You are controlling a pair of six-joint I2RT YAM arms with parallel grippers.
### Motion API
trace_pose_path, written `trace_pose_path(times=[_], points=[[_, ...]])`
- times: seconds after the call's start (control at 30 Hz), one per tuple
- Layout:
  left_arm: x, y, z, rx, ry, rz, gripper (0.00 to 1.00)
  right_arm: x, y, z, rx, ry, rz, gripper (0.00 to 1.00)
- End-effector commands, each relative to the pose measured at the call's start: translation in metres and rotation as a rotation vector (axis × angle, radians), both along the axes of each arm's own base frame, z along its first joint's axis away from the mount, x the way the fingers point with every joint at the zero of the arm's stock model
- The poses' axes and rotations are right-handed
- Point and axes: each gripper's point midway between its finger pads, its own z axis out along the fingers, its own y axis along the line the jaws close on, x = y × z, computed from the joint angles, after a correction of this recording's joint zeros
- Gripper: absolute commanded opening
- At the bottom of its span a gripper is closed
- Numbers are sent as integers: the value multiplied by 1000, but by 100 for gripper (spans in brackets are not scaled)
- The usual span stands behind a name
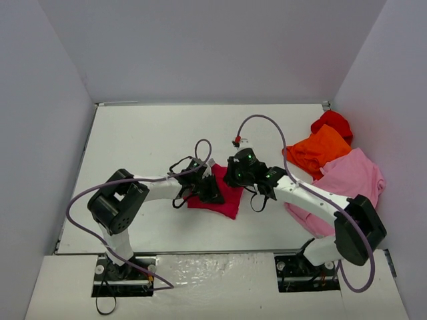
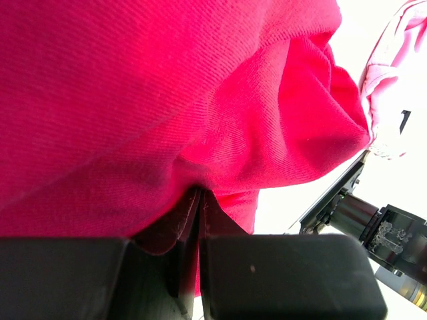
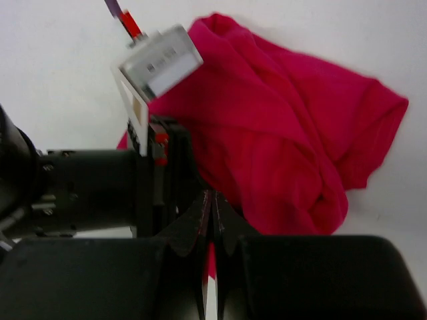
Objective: Fold and stack the t-shirts
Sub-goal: Smooth out wrinkles on the folded tshirt
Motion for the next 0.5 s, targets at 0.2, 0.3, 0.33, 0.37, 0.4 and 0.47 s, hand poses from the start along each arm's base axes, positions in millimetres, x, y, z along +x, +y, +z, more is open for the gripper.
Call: trace_pose_path(times=[0.2, 0.3, 0.33, 0.37, 0.4, 0.47], points=[[5, -2, 36, 2, -69, -29, 0, -16, -20, -59, -58, 129, -56, 0], [5, -2, 39, 4, -76, -30, 0, -11, -22, -85, -102, 156, -53, 0], [5, -2, 39, 3, -77, -30, 0, -7, -23, -91, -109, 157, -51, 0], [5, -2, 39, 5, -77, -31, 0, -3, -24, -98, -118, 161, -51, 0], [3, 1, 38, 17, -65, -32, 0, -2, -28, -110, -134, 185, -59, 0], [0, 3, 36, 26, -56, -32, 0, 4, -35, -124, -146, 212, -79, 0]])
